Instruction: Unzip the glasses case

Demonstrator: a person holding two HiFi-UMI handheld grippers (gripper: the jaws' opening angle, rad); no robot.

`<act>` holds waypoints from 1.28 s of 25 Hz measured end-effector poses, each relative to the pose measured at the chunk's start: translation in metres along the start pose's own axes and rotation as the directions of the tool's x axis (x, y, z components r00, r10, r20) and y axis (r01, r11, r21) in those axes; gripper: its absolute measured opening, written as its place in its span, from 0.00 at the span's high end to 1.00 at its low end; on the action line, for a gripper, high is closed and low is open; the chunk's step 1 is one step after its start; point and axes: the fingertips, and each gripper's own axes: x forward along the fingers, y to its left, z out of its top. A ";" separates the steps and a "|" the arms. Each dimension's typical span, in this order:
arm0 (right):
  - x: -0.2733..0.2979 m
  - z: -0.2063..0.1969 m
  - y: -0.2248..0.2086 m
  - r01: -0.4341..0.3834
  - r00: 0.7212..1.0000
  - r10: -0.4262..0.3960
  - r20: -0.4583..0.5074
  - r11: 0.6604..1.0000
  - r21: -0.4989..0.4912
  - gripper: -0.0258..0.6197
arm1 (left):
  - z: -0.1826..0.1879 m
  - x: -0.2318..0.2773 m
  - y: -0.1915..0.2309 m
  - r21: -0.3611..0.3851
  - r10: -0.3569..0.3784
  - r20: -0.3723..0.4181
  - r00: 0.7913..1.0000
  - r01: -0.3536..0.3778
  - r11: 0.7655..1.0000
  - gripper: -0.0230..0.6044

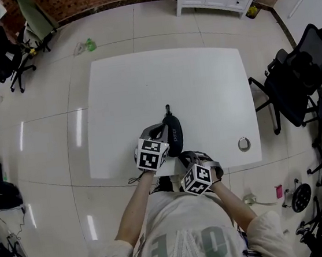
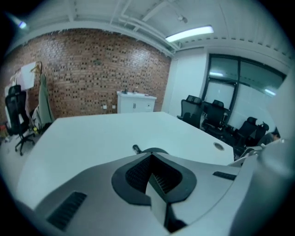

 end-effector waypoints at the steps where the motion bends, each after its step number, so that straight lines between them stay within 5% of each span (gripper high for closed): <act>1: 0.000 0.000 -0.001 0.004 1.000 -0.004 -0.002 1.000 0.005 0.96 | 0.004 -0.005 -0.007 0.042 0.012 0.006 1.000 -0.012 0.999 0.98; 4: 0.002 0.002 -0.001 0.013 1.000 -0.013 -0.007 1.000 0.011 0.96 | 0.003 -0.003 -0.023 0.118 0.035 -0.002 0.999 -0.034 0.992 0.98; 11: 0.002 0.003 -0.003 0.016 1.000 -0.016 0.001 0.999 0.049 0.96 | -0.003 0.008 -0.035 0.145 0.054 0.025 0.998 -0.057 0.988 0.98; 26: -0.012 -0.027 -0.047 0.080 0.997 -0.080 -0.013 0.955 0.285 0.96 | -0.002 0.016 -0.037 0.052 -0.005 0.008 1.000 0.004 0.999 0.98; 32: 0.004 -0.022 -0.093 0.108 0.994 -0.106 -0.020 0.974 0.198 0.96 | -0.002 0.017 -0.035 0.014 -0.027 0.012 1.000 0.027 1.000 0.98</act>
